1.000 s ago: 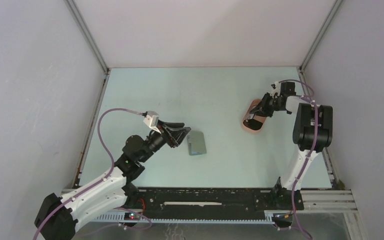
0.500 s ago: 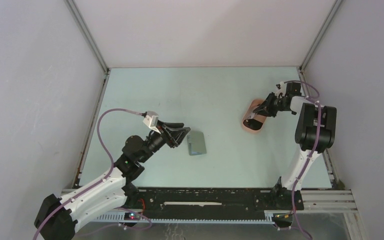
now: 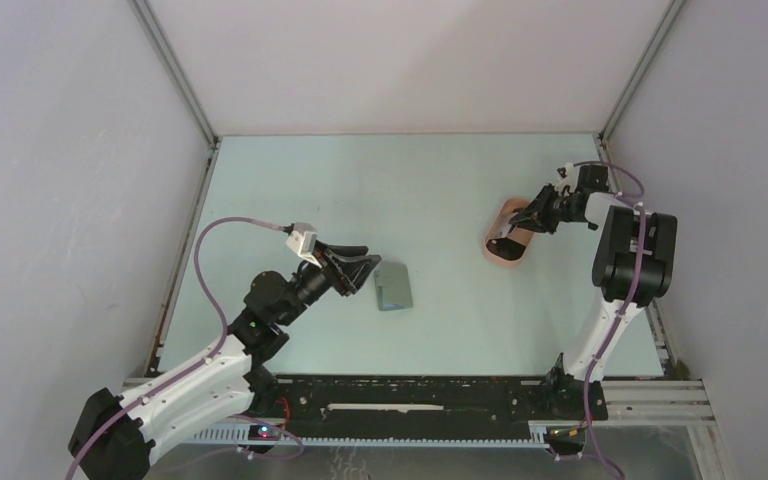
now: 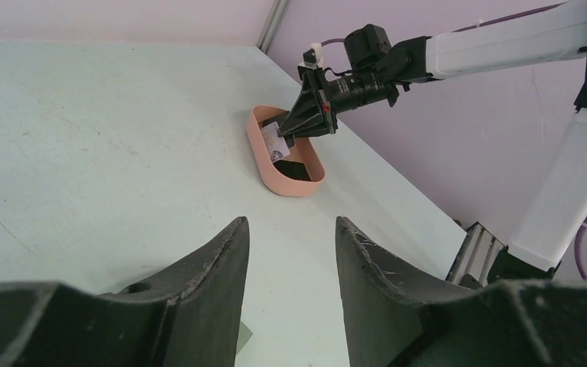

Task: Put the credit cards into the card holder
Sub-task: Adjust the credit card in the storage box.

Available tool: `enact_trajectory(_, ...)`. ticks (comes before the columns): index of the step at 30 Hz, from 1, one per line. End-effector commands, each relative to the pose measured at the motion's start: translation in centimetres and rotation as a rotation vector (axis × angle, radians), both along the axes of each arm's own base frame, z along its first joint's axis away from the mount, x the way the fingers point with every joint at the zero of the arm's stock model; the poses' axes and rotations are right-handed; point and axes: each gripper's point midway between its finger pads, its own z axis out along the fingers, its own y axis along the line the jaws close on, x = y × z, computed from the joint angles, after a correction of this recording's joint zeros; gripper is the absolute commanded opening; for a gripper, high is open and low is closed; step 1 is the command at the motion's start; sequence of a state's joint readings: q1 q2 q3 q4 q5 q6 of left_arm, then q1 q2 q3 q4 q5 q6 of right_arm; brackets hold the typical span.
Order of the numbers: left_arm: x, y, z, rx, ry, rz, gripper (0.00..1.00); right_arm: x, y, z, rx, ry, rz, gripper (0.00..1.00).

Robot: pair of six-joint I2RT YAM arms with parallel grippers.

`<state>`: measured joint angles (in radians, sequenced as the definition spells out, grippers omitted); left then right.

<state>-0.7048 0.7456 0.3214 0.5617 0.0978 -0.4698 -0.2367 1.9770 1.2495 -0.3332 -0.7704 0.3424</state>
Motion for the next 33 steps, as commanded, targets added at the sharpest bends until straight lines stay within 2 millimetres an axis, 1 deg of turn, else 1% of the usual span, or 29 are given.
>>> enact_trajectory(1,-0.1,0.2,-0.7,0.007,-0.001,0.009,0.51,0.8,-0.4,1.9,-0.003,-0.052,0.006,0.21)
enact_trajectory(6,-0.1,0.2,-0.7,0.006,-0.001,0.008,0.50,0.6,-0.7,2.0,-0.012,-0.054,0.009,0.13)
enact_trajectory(8,-0.1,0.1,-0.7,0.006,-0.002,0.007,0.50,0.5,-0.9,1.9,-0.021,-0.054,0.011,0.08)
enact_trajectory(10,-0.2,0.1,-0.7,0.006,-0.002,0.004,0.50,0.4,-1.1,1.9,-0.033,-0.058,0.016,0.00)
enact_trajectory(11,-0.2,0.1,-0.7,0.007,-0.002,0.002,0.51,0.3,-1.3,2.0,-0.046,-0.070,0.026,0.00)
enact_trajectory(15,-0.3,-0.1,-0.6,0.010,-0.003,-0.008,0.51,0.0,-1.9,2.5,-0.085,-0.107,0.053,0.00)
enact_trajectory(18,-0.3,-0.3,-0.6,0.008,-0.005,-0.016,0.51,-0.2,-1.9,2.9,-0.090,-0.128,0.072,0.01)
enact_trajectory(20,-0.3,-0.4,-0.6,0.006,-0.006,-0.020,0.51,-0.2,-1.7,2.8,-0.076,-0.128,0.080,0.07)
enact_trajectory(26,-0.3,-0.5,-0.7,0.006,-0.004,-0.024,0.51,-0.1,-0.8,2.2,-0.048,-0.107,0.115,0.13)
enact_trajectory(29,-0.4,-0.5,-0.7,0.005,-0.005,-0.022,0.51,-0.1,-0.4,2.2,-0.042,-0.107,0.127,0.19)
enact_trajectory(33,-0.3,-0.5,-0.6,0.006,-0.007,-0.023,0.51,-0.2,-0.4,2.1,-0.036,-0.103,0.125,0.21)
